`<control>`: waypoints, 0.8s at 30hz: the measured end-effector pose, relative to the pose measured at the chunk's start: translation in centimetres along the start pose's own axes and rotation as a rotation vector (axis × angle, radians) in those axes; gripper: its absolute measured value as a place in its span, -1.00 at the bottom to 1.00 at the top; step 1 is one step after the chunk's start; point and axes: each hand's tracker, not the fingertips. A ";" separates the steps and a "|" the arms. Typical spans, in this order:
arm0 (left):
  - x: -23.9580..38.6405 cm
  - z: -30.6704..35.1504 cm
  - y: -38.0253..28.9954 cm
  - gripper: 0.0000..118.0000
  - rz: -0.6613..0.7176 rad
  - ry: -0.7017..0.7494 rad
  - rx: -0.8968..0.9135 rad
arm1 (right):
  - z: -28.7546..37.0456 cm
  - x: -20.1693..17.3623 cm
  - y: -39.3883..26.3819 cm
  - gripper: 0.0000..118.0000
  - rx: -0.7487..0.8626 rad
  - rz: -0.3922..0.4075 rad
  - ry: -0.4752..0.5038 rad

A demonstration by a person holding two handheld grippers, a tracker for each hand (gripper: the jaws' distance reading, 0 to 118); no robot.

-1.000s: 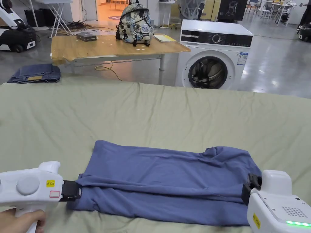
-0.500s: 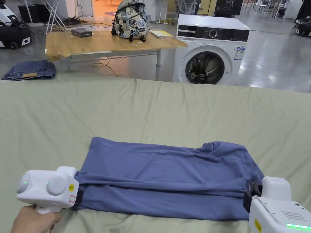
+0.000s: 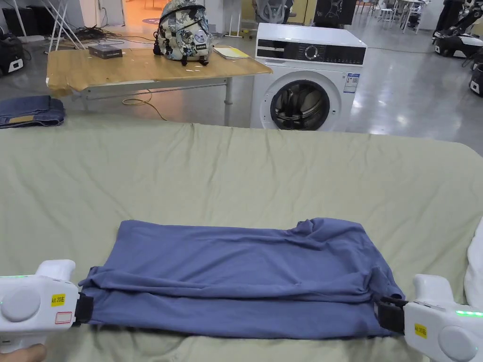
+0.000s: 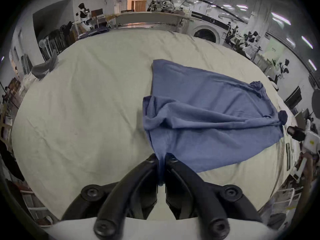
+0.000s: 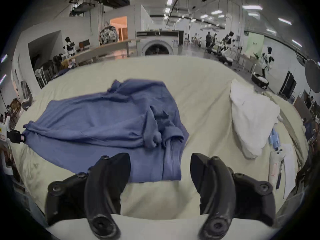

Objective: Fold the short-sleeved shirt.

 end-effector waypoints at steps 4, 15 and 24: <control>0.4 -0.2 -0.3 -0.98 -0.007 0.007 -0.008 | -4.0 0.4 -0.6 0.25 -0.146 0.057 0.012; 0.4 0.1 0.1 -0.99 -0.011 0.009 0.009 | -2.6 -0.7 -0.6 -0.89 -0.120 0.070 0.023; 0.2 6.1 2.3 -0.99 -0.008 -0.023 0.124 | 4.6 -1.7 2.9 -0.91 -0.027 0.108 0.016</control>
